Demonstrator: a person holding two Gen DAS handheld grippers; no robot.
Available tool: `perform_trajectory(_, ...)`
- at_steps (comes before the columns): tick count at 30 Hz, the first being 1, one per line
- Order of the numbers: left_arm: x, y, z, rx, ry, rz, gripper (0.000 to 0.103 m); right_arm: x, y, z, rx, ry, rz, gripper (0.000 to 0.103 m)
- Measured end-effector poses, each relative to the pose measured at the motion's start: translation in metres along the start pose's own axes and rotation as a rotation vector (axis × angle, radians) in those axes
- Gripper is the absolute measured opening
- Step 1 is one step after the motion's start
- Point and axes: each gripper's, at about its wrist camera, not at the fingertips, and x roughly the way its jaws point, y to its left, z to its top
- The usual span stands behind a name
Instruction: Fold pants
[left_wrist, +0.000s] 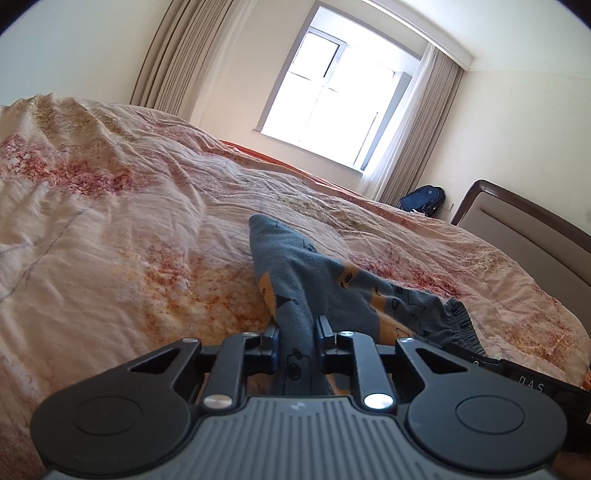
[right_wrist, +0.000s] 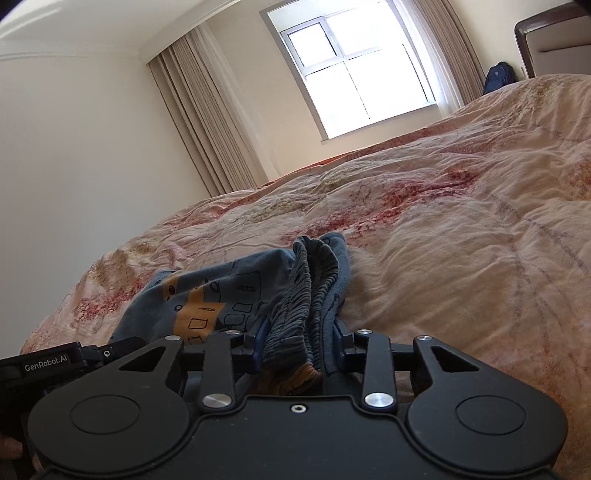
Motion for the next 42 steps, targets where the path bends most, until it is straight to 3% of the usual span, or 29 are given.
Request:
perform_trajectory(2, -0.002, -0.005, 0.004, 0.026, 0.001, 0.005, 0.017, -0.004, 0.006, 0.003, -0.033, -0.015, 0.001, 0.028)
perform_trajectory(10, -0.013, -0.016, 0.03, 0.136, -0.066, 0.043, 0.017, -0.016, 0.044, 0.021, -0.232, -0.088, 0.055, 0.025)
perform_trajectory(18, -0.005, 0.006, 0.083, 0.173, -0.183, 0.107, 0.017, 0.023, 0.071, 0.058, -0.289, -0.153, 0.147, 0.025)
perform_trajectory(26, 0.031, 0.039, 0.1, 0.137, -0.164, 0.209, 0.017, 0.09, 0.094, 0.073, -0.316, -0.164, 0.182, 0.025)
perform_trajectory(30, 0.047, 0.052, 0.09, 0.112, -0.103, 0.233, 0.017, 0.119, 0.095, 0.067, -0.302, -0.113, 0.155, 0.025)
perform_trajectory(35, 0.049, 0.057, 0.082, 0.092, -0.093, 0.243, 0.018, 0.134, 0.09, 0.055, -0.282, -0.059, 0.117, 0.026)
perform_trajectory(39, 0.049, 0.06, 0.082, 0.078, -0.08, 0.26, 0.029, 0.132, 0.089, 0.054, -0.278, -0.046, 0.1, 0.029)
perform_trajectory(41, 0.046, 0.061, 0.082, 0.065, -0.071, 0.257, 0.045, 0.13, 0.09, 0.053, -0.283, -0.041, 0.089, 0.038)
perform_trajectory(42, 0.043, 0.06, 0.081, 0.058, -0.073, 0.254, 0.058, 0.129, 0.089, 0.052, -0.284, -0.04, 0.08, 0.043)
